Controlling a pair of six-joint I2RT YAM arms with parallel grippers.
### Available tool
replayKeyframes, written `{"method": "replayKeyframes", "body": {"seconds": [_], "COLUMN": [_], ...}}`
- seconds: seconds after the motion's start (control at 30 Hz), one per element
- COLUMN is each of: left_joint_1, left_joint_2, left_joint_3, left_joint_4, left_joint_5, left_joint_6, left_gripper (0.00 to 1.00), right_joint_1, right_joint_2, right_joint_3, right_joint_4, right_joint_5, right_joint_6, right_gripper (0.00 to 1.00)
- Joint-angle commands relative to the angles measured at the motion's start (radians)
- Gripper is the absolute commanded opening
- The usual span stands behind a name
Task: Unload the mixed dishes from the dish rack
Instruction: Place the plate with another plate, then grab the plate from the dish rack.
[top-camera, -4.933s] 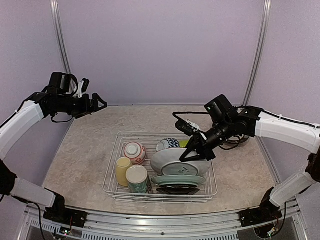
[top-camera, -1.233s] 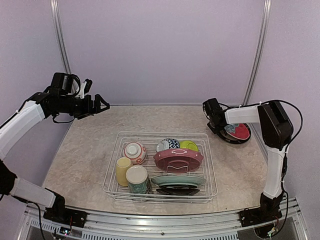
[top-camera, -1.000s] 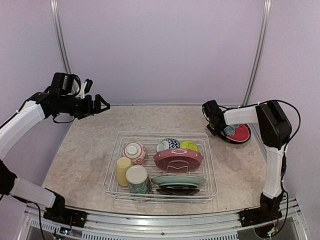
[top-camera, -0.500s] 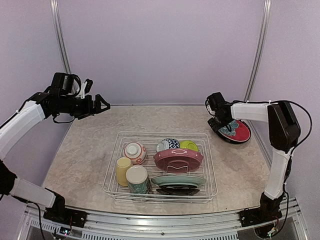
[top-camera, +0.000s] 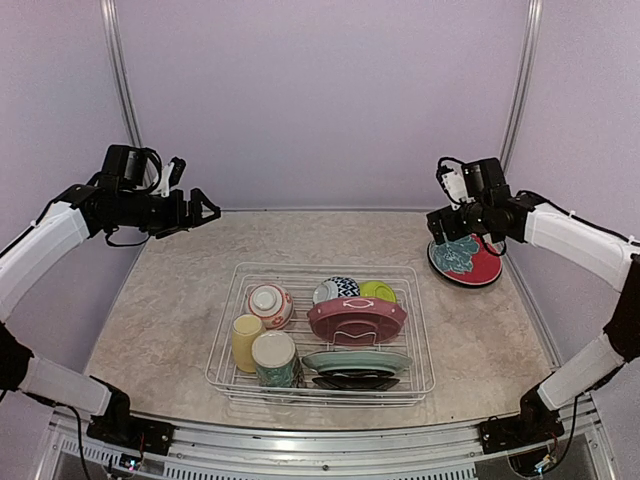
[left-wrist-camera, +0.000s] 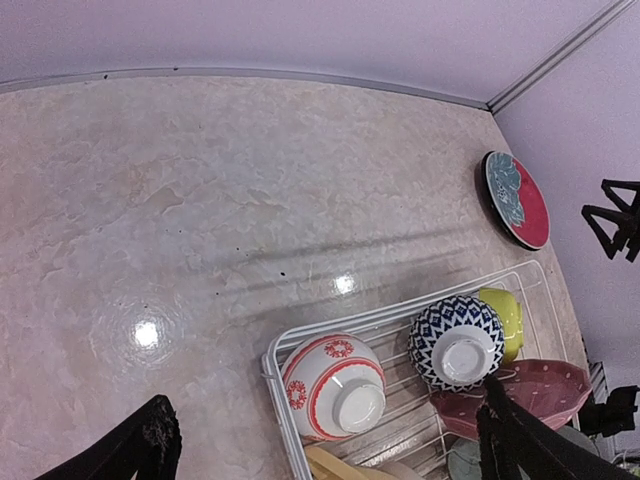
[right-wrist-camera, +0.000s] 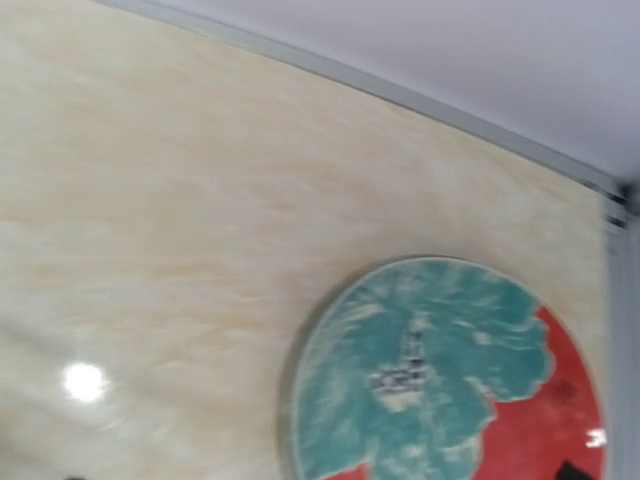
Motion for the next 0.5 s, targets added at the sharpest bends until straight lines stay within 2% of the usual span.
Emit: {"method": "replayKeyframes", "body": {"seconds": [0.0,0.2,0.33,0.47], "left_joint_1": [-0.006,-0.007,-0.007,-0.009], "left_joint_2": [-0.012,-0.012,-0.011,-0.008], "left_joint_3": [0.021,0.021,0.020,0.021], "left_joint_4": [-0.012,-0.012,-0.012,-0.012], "left_joint_5": [0.001,0.001,-0.002,-0.005], "left_joint_6": [0.002,0.001,0.001,0.000], "left_gripper": [0.99,0.99,0.99,0.99], "right_joint_1": [-0.001,0.000,0.015,0.096], "right_joint_2": [-0.151,-0.253,-0.286,-0.325], "right_joint_3": [-0.094,-0.116,-0.119,-0.109], "right_joint_4": [0.062,-0.007,-0.057,-0.102], "right_joint_5": [-0.223,-0.495,-0.728,-0.784], "right_joint_6": [0.029,0.010,-0.041,-0.087], "right_gripper": [1.00,1.00,1.00,1.00]}}
